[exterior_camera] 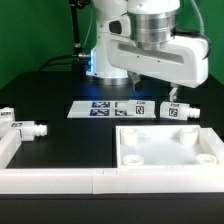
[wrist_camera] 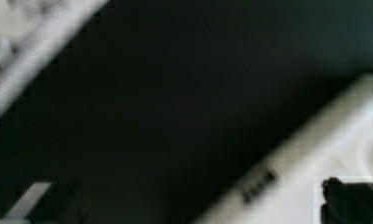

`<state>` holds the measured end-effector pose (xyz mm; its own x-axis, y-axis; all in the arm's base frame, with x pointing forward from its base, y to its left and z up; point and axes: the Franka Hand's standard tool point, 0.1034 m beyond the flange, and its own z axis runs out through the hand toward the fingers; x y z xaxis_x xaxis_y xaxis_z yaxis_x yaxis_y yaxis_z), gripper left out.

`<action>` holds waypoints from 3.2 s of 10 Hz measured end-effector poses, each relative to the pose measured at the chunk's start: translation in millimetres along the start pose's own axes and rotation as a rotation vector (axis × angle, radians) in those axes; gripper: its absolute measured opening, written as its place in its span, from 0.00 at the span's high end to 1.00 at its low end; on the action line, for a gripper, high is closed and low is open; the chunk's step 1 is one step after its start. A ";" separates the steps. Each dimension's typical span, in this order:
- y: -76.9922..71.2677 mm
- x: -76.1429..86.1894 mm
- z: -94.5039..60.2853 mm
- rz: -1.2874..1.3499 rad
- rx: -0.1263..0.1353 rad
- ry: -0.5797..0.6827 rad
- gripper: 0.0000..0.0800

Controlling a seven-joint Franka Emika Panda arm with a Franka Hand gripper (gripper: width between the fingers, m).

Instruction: Assemble one leg

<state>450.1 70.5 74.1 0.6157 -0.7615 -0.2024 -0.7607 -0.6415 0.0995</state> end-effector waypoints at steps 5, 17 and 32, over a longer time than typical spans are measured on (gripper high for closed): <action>-9.1 -14.6 3.8 0.065 0.020 -0.011 0.19; 8.3 -68.1 52.1 0.434 0.040 -0.004 0.19; -11.5 -96.7 75.9 0.256 0.037 0.058 0.64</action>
Offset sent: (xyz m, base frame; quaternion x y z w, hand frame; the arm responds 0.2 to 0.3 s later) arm 0.0000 0.0000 0.0000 0.0000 0.0000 0.0000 1.0000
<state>383.7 158.6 18.5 0.4122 -0.9033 -0.1189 -0.8995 -0.4242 0.1045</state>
